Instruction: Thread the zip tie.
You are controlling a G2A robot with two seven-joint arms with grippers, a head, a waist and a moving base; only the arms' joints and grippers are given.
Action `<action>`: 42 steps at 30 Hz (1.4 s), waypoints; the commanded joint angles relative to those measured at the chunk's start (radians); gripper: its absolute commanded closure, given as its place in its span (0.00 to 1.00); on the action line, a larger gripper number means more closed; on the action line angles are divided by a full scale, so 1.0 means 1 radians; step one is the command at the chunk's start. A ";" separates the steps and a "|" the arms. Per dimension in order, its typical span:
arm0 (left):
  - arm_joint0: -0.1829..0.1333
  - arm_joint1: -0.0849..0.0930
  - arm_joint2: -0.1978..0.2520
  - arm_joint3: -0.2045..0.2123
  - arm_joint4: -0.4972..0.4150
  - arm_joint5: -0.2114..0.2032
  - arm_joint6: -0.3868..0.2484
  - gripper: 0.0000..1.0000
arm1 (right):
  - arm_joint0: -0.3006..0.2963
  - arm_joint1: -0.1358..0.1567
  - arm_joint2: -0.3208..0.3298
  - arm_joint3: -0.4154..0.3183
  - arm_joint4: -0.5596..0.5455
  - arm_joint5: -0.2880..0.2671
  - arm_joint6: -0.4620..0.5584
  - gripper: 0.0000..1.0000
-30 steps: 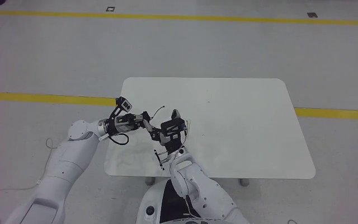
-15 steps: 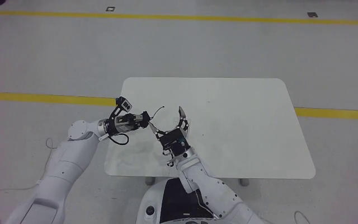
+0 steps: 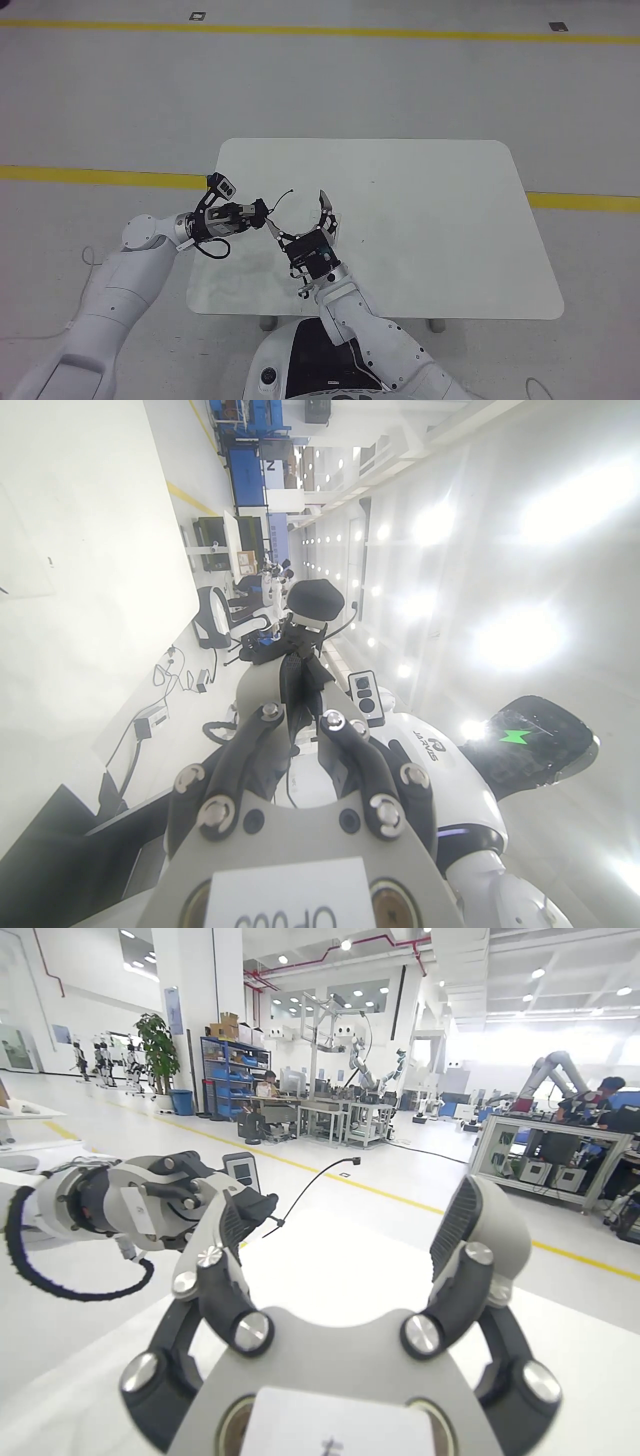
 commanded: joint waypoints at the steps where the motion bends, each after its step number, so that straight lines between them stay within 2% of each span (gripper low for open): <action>1: 0.004 0.000 0.001 -0.010 0.004 0.013 0.025 1.00 | 0.009 0.003 0.001 0.003 0.000 0.000 -0.009 0.00; 4: 0.006 0.004 -0.011 -0.002 0.009 0.051 0.054 1.00 | 0.044 0.023 -0.024 0.033 0.000 0.000 -0.064 0.00; 8: 0.017 0.007 -0.030 0.006 -0.090 0.155 0.000 1.00 | 0.115 0.063 -0.073 0.080 0.000 0.000 -0.118 0.00; 14: 0.051 0.015 -0.025 -0.060 -0.205 0.249 0.000 1.00 | 0.243 0.127 -0.174 0.138 0.000 0.000 -0.118 0.00; 17: 0.059 0.021 -0.025 -0.072 -0.229 0.266 0.000 1.00 | 0.277 0.150 -0.206 0.128 0.000 0.000 -0.098 0.00; 18: 0.053 0.025 -0.028 -0.069 -0.195 0.228 0.000 1.00 | 0.286 0.158 -0.215 0.124 0.000 0.000 -0.090 0.00; 19: 0.050 0.026 -0.029 -0.069 -0.175 0.210 0.000 1.00 | 0.286 0.158 -0.215 0.124 0.000 0.000 -0.090 0.00; 26: 0.050 0.026 -0.029 -0.069 -0.175 0.210 0.000 1.00 | 0.286 0.158 -0.215 0.124 0.000 0.000 -0.090 0.00; 29: 0.065 0.021 -0.029 -0.088 -0.224 0.240 0.034 1.00 | 0.281 0.157 -0.211 0.120 0.000 0.000 -0.077 0.00; 33: 0.071 0.010 -0.019 -0.076 -0.301 0.289 0.032 1.00 | 0.278 0.150 -0.205 0.126 0.000 0.000 -0.087 0.00; 38: 0.060 -0.008 0.003 -0.042 -0.380 0.334 0.008 1.00 | 0.262 0.128 -0.180 0.140 0.000 0.000 -0.127 0.00; 42: 0.042 -0.019 0.015 -0.031 -0.389 0.333 0.000 1.00 | 0.250 0.115 -0.157 0.152 0.000 0.000 -0.151 0.00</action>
